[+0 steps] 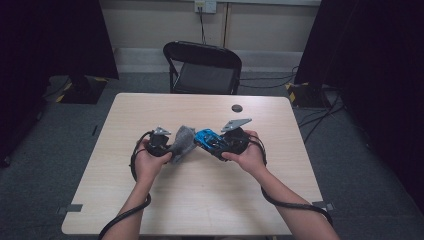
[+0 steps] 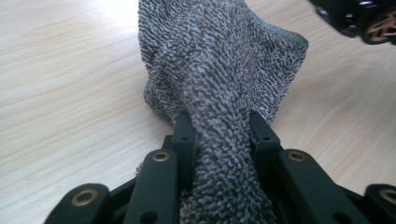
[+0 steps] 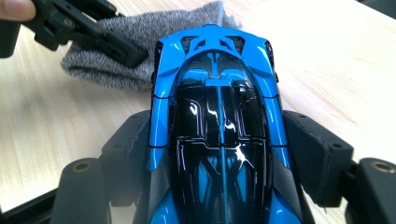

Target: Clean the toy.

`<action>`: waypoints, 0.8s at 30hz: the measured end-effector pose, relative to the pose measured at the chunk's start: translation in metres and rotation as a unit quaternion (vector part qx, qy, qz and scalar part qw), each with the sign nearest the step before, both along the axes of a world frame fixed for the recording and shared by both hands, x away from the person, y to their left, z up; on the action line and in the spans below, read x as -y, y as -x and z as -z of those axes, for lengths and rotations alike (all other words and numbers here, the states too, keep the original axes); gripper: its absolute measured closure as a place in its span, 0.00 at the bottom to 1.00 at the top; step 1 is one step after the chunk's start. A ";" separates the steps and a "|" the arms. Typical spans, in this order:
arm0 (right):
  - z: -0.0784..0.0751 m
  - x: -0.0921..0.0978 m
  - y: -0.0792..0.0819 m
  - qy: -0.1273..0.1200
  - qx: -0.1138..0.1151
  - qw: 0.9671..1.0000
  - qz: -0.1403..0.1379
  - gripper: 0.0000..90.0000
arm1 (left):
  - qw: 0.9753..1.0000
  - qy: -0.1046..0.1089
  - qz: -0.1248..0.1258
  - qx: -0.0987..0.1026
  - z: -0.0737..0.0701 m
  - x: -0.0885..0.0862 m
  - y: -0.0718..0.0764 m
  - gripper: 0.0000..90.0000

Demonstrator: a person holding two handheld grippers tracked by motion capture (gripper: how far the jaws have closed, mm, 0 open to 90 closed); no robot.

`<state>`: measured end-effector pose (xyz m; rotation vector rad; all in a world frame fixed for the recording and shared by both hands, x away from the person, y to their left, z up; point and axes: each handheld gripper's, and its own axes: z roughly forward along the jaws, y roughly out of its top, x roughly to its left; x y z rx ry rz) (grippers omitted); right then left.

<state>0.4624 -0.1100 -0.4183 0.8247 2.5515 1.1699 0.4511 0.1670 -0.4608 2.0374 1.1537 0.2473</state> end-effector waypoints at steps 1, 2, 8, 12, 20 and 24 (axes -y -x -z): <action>0.000 0.000 0.000 -0.002 -0.001 1.000 0.000 0.31 | 1.000 0.004 0.003 0.000 0.000 0.002 0.000 0.78; 0.000 -0.001 0.000 -0.002 0.001 1.000 0.001 0.31 | 1.000 0.003 0.005 0.001 0.000 0.005 0.001 0.78; 0.002 -0.004 -0.002 0.000 -0.001 1.000 0.004 0.31 | 0.999 0.017 0.030 0.004 -0.001 0.018 0.003 0.78; 0.005 -0.005 -0.004 0.004 -0.003 1.000 0.008 0.32 | 0.999 0.016 0.047 0.003 -0.003 0.028 0.005 0.78; 0.009 -0.008 -0.009 0.001 -0.003 1.000 0.018 0.31 | 0.996 0.013 0.087 0.008 0.000 0.046 0.010 0.78; 0.009 -0.010 -0.011 0.001 -0.005 1.000 0.024 0.31 | 0.995 0.016 0.098 0.008 0.001 0.053 0.013 0.78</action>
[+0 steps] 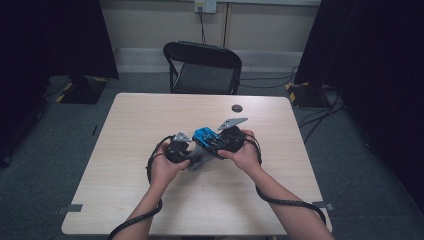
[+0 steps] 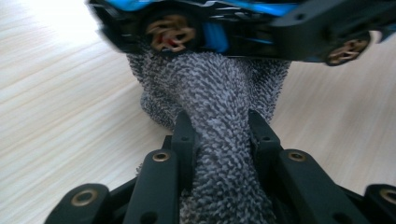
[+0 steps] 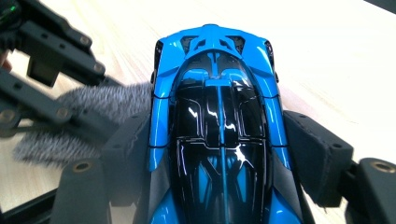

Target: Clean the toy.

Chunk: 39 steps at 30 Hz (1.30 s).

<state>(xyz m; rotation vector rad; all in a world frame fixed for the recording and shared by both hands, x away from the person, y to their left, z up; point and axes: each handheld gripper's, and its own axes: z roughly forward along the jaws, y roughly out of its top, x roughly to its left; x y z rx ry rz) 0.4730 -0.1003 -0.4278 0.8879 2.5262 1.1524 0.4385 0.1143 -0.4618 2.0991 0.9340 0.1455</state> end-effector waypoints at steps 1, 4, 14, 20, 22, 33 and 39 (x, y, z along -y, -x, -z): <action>0.000 0.000 -0.001 -0.003 -0.001 1.000 0.001 0.31 | 1.000 0.003 0.002 0.001 0.000 0.002 0.001 0.77; 0.000 0.000 -0.003 -0.008 -0.007 1.000 0.005 0.32 | 1.000 0.009 0.007 0.003 0.001 0.006 0.003 0.77; 0.003 -0.003 -0.009 -0.016 -0.014 1.000 0.020 0.31 | 0.999 0.045 0.027 -0.013 0.008 0.020 0.009 0.78; 0.005 -0.004 -0.012 -0.015 -0.018 0.999 0.026 0.32 | 0.998 0.048 0.037 -0.012 0.011 0.027 0.015 0.77; 0.005 -0.005 -0.012 -0.016 -0.020 0.999 0.027 0.32 | 0.998 0.045 0.043 -0.013 0.011 0.029 0.016 0.77; -0.001 -0.003 -0.017 -0.020 -0.019 0.999 0.033 0.31 | 0.995 0.053 0.080 -0.021 0.009 0.037 0.025 0.77; -0.006 0.004 -0.019 -0.021 -0.013 0.999 0.035 0.31 | 0.998 0.032 0.056 -0.009 0.001 0.017 0.023 0.77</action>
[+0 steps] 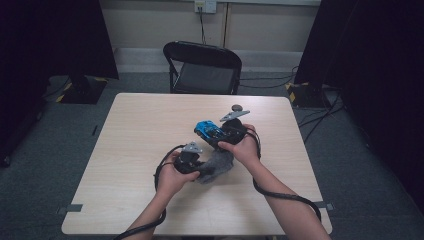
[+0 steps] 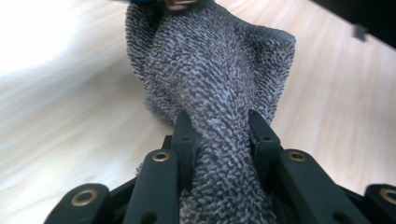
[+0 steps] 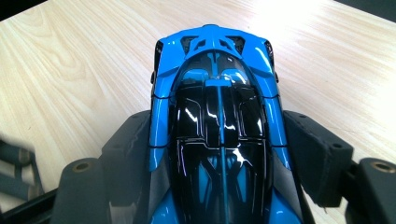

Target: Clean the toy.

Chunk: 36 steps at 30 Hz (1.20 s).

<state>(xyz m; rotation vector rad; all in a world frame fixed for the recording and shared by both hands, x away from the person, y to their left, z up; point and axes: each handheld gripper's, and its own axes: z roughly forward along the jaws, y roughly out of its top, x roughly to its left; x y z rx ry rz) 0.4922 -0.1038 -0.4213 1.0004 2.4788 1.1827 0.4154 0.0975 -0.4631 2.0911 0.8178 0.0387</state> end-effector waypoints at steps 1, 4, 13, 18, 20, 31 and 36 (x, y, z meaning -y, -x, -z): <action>-0.001 0.001 0.001 -0.001 0.000 1.000 0.002 0.31 | 1.000 -0.003 -0.008 0.000 -0.001 -0.005 -0.002 0.77; -0.002 0.005 0.004 -0.003 0.001 1.000 -0.001 0.32 | 0.999 -0.019 -0.047 0.001 -0.003 -0.024 -0.010 0.77; -0.006 0.008 0.016 -0.005 0.007 1.000 -0.021 0.31 | 0.992 -0.045 -0.121 0.007 -0.009 -0.063 -0.037 0.77; -0.007 0.008 0.021 -0.007 0.007 0.999 -0.031 0.31 | 0.989 -0.035 -0.140 0.016 -0.016 -0.066 -0.045 0.77; -0.007 0.008 0.022 -0.009 0.007 0.999 -0.030 0.31 | 0.990 -0.036 -0.134 0.018 -0.017 -0.064 -0.047 0.77; -0.001 0.003 0.024 -0.009 0.003 0.999 -0.036 0.31 | 0.993 -0.026 -0.114 0.019 -0.013 -0.050 -0.046 0.78; 0.002 0.003 0.023 -0.004 0.003 0.999 -0.033 0.32 | 0.994 -0.022 -0.107 0.021 -0.012 -0.044 -0.043 0.78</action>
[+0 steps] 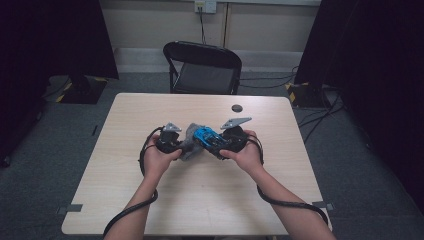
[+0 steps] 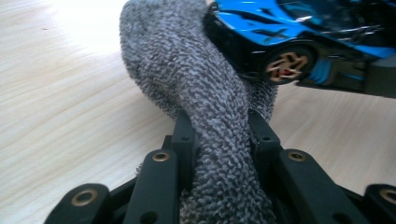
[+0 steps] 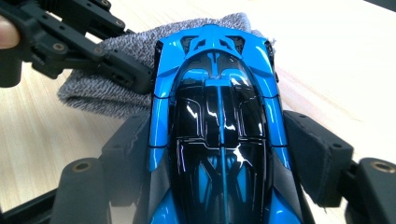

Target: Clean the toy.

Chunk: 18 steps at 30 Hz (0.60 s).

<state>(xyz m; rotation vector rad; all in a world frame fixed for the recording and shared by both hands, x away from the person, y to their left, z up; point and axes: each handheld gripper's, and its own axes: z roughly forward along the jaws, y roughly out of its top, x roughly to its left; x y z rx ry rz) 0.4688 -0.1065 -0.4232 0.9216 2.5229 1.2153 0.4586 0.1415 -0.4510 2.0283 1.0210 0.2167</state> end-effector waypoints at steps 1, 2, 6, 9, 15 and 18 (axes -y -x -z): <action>0.001 0.000 0.000 -0.001 -0.001 1.000 0.001 0.31 | 1.000 0.001 0.002 -0.001 0.000 0.001 0.001 0.78; 0.001 0.000 0.000 -0.001 -0.001 1.000 0.002 0.31 | 1.000 0.001 0.005 -0.002 0.001 0.002 0.002 0.78; 0.001 -0.002 -0.001 -0.002 0.000 1.000 0.000 0.31 | 1.000 0.005 0.014 -0.003 0.004 0.006 0.004 0.77; 0.000 -0.004 -0.001 -0.003 0.000 1.000 0.003 0.32 | 1.000 0.007 0.024 -0.005 0.004 0.012 0.006 0.77; -0.003 -0.009 -0.003 0.002 0.004 1.000 0.002 0.31 | 0.999 0.006 0.042 0.000 0.004 0.025 0.010 0.77; -0.002 -0.011 -0.004 0.004 0.005 1.000 0.005 0.32 | 0.999 0.011 0.046 0.000 0.005 0.029 0.012 0.77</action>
